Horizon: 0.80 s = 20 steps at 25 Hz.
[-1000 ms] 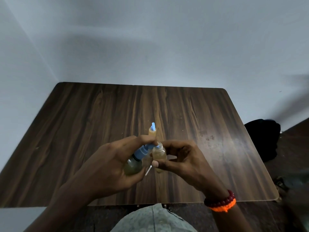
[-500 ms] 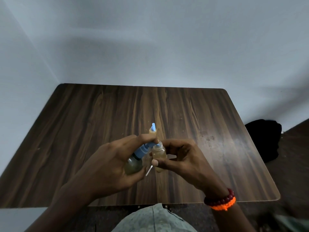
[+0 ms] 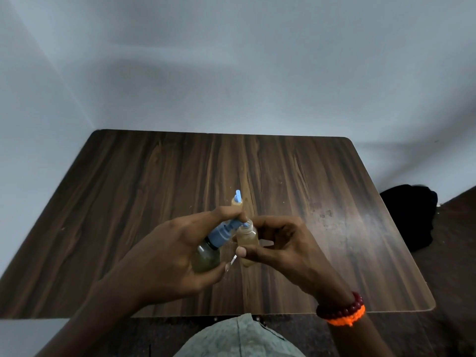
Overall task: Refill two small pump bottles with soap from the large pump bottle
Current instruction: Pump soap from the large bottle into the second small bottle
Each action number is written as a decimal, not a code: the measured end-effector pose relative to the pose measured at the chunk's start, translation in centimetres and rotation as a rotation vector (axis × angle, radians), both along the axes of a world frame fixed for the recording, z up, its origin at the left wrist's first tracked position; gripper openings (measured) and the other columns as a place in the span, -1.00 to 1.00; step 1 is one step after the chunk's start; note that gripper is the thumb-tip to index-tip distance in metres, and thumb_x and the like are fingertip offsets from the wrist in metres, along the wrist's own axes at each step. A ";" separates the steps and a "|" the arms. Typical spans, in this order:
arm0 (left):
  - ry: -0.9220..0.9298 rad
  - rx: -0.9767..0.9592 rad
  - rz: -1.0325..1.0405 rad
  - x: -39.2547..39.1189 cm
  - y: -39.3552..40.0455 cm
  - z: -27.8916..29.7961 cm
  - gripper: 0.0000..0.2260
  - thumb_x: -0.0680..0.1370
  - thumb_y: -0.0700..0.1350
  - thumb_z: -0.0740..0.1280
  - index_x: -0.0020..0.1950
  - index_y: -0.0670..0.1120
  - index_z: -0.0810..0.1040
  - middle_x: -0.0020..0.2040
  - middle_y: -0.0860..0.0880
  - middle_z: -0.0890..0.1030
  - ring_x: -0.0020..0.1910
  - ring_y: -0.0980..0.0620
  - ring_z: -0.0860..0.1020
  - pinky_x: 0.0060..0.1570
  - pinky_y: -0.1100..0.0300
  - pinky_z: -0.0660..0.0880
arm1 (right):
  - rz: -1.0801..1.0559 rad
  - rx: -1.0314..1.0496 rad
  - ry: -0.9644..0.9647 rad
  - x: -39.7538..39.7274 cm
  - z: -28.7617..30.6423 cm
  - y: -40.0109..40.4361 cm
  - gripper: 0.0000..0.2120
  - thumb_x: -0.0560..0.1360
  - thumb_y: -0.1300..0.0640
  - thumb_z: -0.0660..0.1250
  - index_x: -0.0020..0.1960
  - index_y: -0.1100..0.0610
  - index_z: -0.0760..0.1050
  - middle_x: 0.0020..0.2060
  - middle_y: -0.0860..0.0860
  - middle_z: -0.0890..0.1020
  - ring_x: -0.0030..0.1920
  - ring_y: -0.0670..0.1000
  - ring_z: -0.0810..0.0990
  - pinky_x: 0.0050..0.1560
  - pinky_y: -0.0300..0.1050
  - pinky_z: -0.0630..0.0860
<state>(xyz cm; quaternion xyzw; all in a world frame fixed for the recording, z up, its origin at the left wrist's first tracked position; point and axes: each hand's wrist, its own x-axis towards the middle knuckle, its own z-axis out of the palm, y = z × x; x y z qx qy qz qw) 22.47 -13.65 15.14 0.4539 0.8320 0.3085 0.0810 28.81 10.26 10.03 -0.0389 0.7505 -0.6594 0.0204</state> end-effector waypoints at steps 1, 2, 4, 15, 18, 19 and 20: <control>-0.010 0.006 -0.008 0.0 0.0 0.0 -0.34 0.47 0.23 0.41 0.48 0.48 0.15 0.10 0.36 0.57 -0.09 0.30 0.63 -0.15 0.29 0.65 | -0.006 -0.009 -0.003 0.0 0.0 0.0 -0.67 0.46 0.10 0.56 0.19 0.17 0.68 0.07 0.13 0.76 0.07 0.16 0.76 0.01 0.36 0.70; -0.022 0.015 -0.013 -0.1 -0.1 0.0 -0.32 0.48 0.22 0.43 0.50 0.46 0.15 0.12 0.41 0.55 -0.08 0.32 0.63 -0.14 0.32 0.64 | -0.009 -0.010 -0.005 0.0 0.0 0.1 -0.67 0.46 0.09 0.56 0.20 0.15 0.68 0.07 0.12 0.76 0.08 0.16 0.76 0.01 0.36 0.70; -0.035 0.031 -0.020 0.0 0.0 -0.1 -0.30 0.49 0.19 0.45 0.54 0.41 0.17 0.12 0.43 0.55 -0.09 0.34 0.63 -0.14 0.36 0.62 | -0.004 -0.004 0.000 -0.1 0.1 0.3 -0.66 0.46 0.07 0.56 0.21 0.13 0.68 0.08 0.12 0.76 0.09 0.16 0.76 0.01 0.35 0.70; -0.004 0.069 0.000 0.1 0.0 0.1 -0.34 0.48 0.19 0.44 0.52 0.38 0.23 0.05 0.24 0.64 -0.19 0.21 0.65 -0.23 0.24 0.66 | -0.005 0.009 -0.004 -0.4 0.2 0.5 -0.65 0.46 0.09 0.56 0.21 0.15 0.67 0.08 0.11 0.76 0.09 0.14 0.76 0.05 0.36 0.69; 0.047 0.085 0.028 0.0 0.1 -0.1 -0.46 0.50 0.19 0.42 0.44 0.29 0.32 -0.06 0.30 0.59 -0.23 0.23 0.62 -0.28 0.30 0.61 | 0.018 0.006 0.004 -0.4 0.3 0.4 -0.66 0.46 0.11 0.57 0.21 0.15 0.67 0.08 0.12 0.76 0.09 0.16 0.75 0.02 0.37 0.69; 0.065 0.083 0.034 -0.1 0.2 -0.1 -0.47 0.50 0.20 0.41 0.42 0.28 0.32 -0.08 0.32 0.58 -0.24 0.25 0.61 -0.29 0.31 0.60 | 0.019 0.003 0.002 -0.4 0.2 0.2 -0.65 0.45 0.09 0.57 0.21 0.15 0.67 0.08 0.13 0.76 0.09 0.16 0.75 0.02 0.37 0.69; 0.074 0.081 0.031 -0.2 0.3 -0.1 -0.47 0.50 0.21 0.41 0.42 0.28 0.31 -0.09 0.31 0.58 -0.25 0.25 0.61 -0.29 0.31 0.60 | 0.018 -0.001 0.000 -0.4 0.2 0.2 -0.65 0.45 0.08 0.57 0.20 0.16 0.67 0.08 0.13 0.76 0.09 0.16 0.75 0.03 0.36 0.69</control>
